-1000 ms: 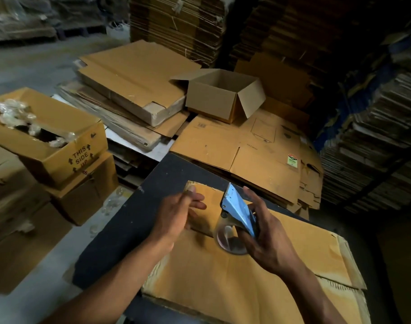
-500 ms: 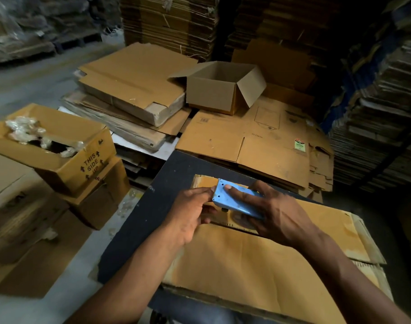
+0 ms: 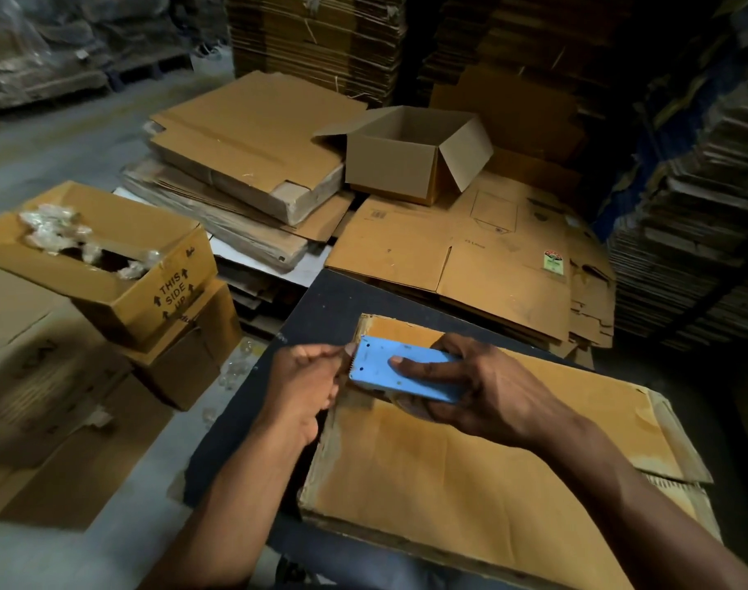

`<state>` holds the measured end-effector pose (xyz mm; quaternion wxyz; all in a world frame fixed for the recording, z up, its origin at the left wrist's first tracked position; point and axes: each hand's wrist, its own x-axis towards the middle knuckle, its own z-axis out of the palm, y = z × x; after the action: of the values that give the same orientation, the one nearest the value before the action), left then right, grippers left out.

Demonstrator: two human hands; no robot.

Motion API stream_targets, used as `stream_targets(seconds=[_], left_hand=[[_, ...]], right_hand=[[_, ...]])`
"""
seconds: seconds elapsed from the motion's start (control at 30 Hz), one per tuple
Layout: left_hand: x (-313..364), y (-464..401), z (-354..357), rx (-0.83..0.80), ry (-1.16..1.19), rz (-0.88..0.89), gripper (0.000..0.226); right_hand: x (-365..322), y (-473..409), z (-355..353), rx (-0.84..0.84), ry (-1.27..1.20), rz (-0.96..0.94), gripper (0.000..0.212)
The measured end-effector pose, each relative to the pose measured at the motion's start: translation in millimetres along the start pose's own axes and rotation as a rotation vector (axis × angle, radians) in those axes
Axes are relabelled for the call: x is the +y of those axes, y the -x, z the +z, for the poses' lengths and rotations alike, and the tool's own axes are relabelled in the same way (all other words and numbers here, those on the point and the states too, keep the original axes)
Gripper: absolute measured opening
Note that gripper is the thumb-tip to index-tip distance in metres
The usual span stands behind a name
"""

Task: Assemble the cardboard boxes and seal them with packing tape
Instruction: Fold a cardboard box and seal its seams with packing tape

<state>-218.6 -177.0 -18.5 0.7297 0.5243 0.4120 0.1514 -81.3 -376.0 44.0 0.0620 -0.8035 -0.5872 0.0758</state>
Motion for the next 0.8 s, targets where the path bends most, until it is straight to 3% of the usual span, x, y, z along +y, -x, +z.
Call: stream_targets(seconds=[0.13, 0.33, 0.8], left_hand=[[2, -21, -34, 0.119, -0.017, -0.003, 0.009], [-20, -32, -49, 0.078, -0.101, -0.083, 0.014], [-64, -59, -50, 0.143, -0.044, -0.012, 0.024]], right_hand=[[17, 7, -8, -0.049, 0.010, 0.002, 0.059], [24, 7, 6, -0.224, 0.101, 0.040, 0.063], [16, -28, 31, -0.322, 0.167, 0.042, 0.059]])
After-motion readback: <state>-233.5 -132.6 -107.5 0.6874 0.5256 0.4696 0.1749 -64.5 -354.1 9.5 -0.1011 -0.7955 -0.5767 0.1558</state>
